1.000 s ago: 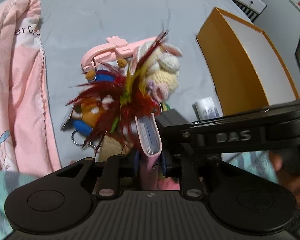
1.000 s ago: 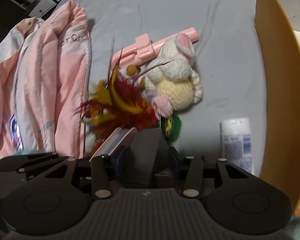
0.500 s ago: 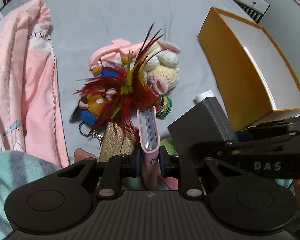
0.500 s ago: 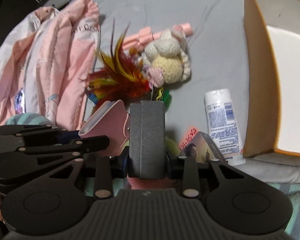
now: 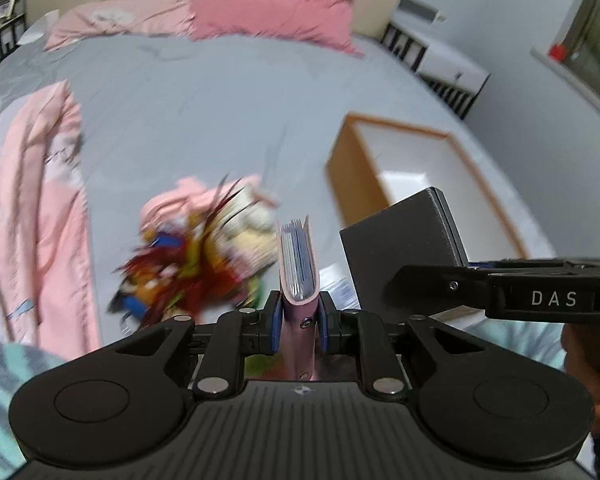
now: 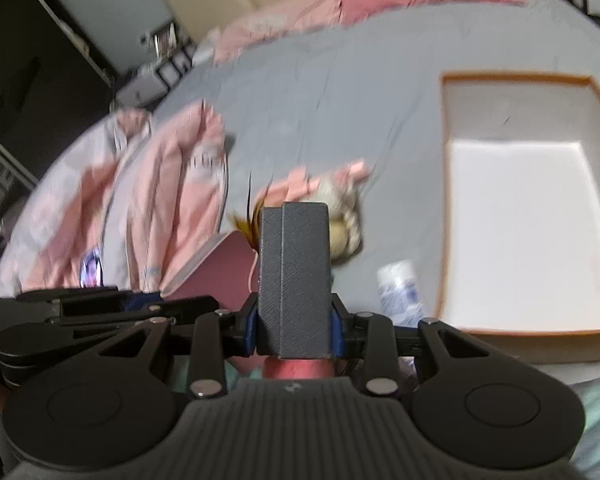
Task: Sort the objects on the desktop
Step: 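Carry the pink wallet and grey box into the shoebox and release both, then grasp the gold box with the left tool while the right tool grasps the mauve box, then lower the mauve box into the shoebox beside the grey box and open the right tool, then carry the gold box over the shoebox with the left tool and release it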
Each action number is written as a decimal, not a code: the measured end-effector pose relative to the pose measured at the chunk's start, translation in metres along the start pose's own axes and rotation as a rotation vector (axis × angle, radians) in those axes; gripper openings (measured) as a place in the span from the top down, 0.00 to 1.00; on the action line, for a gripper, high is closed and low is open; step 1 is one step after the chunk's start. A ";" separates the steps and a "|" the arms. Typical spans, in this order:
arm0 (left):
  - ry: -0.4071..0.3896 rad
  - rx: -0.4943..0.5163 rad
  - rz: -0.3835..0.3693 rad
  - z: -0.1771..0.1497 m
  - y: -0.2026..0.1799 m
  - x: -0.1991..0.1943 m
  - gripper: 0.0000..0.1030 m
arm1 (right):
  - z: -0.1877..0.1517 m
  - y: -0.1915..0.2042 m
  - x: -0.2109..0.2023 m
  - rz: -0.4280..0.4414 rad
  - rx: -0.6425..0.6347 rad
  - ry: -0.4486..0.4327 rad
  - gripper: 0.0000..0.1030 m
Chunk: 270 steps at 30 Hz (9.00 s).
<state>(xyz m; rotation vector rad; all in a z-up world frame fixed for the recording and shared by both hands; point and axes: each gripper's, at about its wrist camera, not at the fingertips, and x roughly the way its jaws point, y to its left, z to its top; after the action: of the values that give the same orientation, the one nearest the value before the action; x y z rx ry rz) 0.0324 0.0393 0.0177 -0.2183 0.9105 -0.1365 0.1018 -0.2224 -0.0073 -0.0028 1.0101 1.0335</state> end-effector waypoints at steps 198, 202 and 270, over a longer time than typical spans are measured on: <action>0.089 0.126 0.036 0.021 -0.001 0.027 0.50 | 0.027 -0.054 -0.082 -0.209 -0.050 0.045 0.77; 0.071 0.116 0.013 0.033 -0.019 0.039 0.50 | 0.053 -0.091 -0.069 -0.323 -0.036 0.131 0.77; 0.026 0.085 -0.032 0.071 -0.073 0.077 0.51 | 0.065 -0.157 0.023 -0.131 0.121 0.477 0.66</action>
<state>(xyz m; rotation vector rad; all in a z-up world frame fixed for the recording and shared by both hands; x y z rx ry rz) 0.1338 -0.0381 0.0180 -0.1523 0.9253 -0.2080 0.2610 -0.2647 -0.0543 -0.2228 1.4840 0.8671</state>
